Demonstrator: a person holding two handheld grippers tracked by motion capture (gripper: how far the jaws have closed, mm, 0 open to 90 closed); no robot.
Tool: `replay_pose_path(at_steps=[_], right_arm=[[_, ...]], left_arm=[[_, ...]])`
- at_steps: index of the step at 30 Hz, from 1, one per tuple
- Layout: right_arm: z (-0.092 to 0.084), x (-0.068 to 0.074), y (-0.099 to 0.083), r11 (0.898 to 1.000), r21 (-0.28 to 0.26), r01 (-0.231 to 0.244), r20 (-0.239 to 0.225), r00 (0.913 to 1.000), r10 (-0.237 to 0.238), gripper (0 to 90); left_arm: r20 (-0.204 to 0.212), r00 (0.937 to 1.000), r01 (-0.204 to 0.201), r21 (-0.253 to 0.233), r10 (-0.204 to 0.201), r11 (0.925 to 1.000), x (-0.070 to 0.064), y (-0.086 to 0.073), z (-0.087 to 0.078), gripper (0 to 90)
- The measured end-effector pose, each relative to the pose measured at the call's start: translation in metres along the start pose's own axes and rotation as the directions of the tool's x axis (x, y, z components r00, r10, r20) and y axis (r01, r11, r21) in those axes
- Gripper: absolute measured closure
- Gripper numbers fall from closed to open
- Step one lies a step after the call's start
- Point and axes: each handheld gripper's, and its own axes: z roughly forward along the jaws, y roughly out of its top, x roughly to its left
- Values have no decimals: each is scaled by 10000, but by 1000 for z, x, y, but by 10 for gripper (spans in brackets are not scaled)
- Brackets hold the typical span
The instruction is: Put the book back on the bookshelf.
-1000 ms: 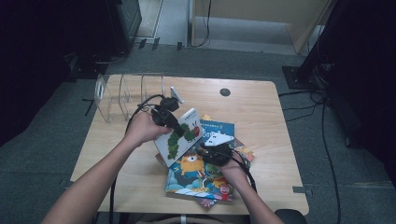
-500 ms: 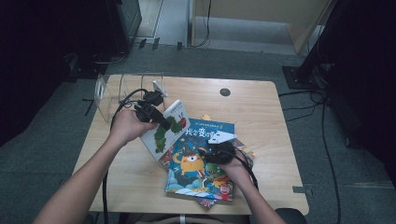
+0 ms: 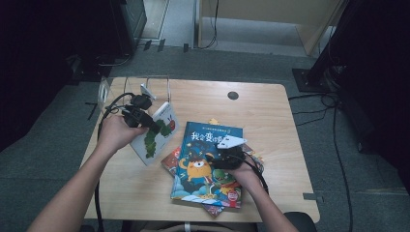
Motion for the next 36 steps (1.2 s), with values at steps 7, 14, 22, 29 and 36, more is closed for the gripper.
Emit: replay_pose_path(at_steps=[7,14,22,29,36], right_arm=[[0,-1,0,10000,2,11,-14,10000,-11,401],[1,-1,0,10000,1,15,-12,10000,-15,401],[1,-1,0,10000,-3,8,-13,10000,-8,401],[1,-1,0,10000,9,16,-12,10000,-16,401],[1,-1,0,10000,1,12,-9,10000,-12,401]], left_arm=[[-251,9981,565,48,-563,9984,13,-1,0,774],[-598,9949,812,30,-809,9967,16,9,4,773],[-896,9908,1032,132,-1016,9946,18,21,4,773],[-975,9887,1159,173,-1137,9931,19,33,4,773],[-965,9856,1411,130,-1392,9899,25,41,4,773]])
